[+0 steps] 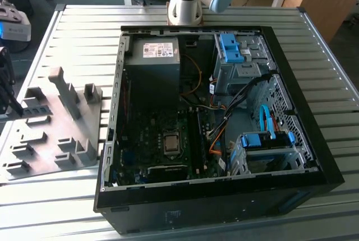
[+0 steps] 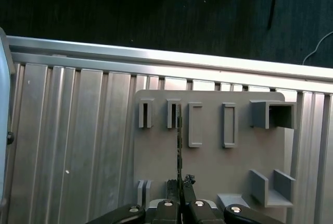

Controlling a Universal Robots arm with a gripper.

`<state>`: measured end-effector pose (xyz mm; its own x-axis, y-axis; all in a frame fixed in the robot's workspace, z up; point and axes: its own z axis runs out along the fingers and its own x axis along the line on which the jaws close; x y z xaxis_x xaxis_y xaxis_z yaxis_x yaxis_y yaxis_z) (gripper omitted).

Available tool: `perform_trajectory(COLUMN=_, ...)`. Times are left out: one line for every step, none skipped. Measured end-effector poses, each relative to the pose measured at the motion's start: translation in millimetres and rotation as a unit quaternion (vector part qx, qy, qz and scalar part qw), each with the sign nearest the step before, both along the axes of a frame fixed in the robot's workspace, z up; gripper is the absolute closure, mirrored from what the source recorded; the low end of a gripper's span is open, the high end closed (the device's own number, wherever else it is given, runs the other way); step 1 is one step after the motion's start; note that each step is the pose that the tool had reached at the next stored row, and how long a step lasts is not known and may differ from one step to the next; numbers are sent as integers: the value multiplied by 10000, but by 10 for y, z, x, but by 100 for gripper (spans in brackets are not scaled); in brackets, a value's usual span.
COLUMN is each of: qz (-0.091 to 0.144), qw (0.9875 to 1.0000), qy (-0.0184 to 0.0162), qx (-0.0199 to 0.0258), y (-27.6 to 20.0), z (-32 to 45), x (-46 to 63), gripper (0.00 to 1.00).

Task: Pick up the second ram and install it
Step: 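Pick up the second ram and move it above second insertion slot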

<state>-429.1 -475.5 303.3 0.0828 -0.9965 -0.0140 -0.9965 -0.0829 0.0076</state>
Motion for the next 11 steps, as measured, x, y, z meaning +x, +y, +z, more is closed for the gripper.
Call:
perform_trajectory(qz=0, qw=10000, qy=0, qx=0, y=0, z=14, x=0, gripper=86)
perform_trajectory(qz=0, qw=10000, qy=0, qx=0, y=0, z=27, x=0, gripper=86)
perform_trajectory(qz=0, qw=10000, qy=1, qx=0, y=0, z=42, x=0, gripper=86)
perform_trajectory(qz=0, qw=10000, qy=0, qx=0, y=0, z=56, x=0, gripper=86)
perform_trajectory(qz=0, qw=10000, qy=0, qx=0, y=0, z=69, x=0, gripper=86)
perform_trajectory(qz=0, qw=10000, qy=0, qx=0, y=0, z=82, x=0, gripper=86)
perform_trajectory(qz=0, qw=10000, qy=0, qx=0, y=0, z=94, x=0, gripper=86)
perform_trajectory(qz=0, qw=10000, qy=0, qx=0, y=0, z=108, x=0, gripper=86)
perform_trajectory(qz=0, qw=10000, qy=0, qx=0, y=0, z=120, x=0, gripper=86)
perform_trajectory(qz=0, qw=10000, qy=0, qx=0, y=0, z=133, x=0, gripper=86)
perform_trajectory(qz=0, qw=10000, qy=0, qx=0, y=0, z=144, x=0, gripper=86)
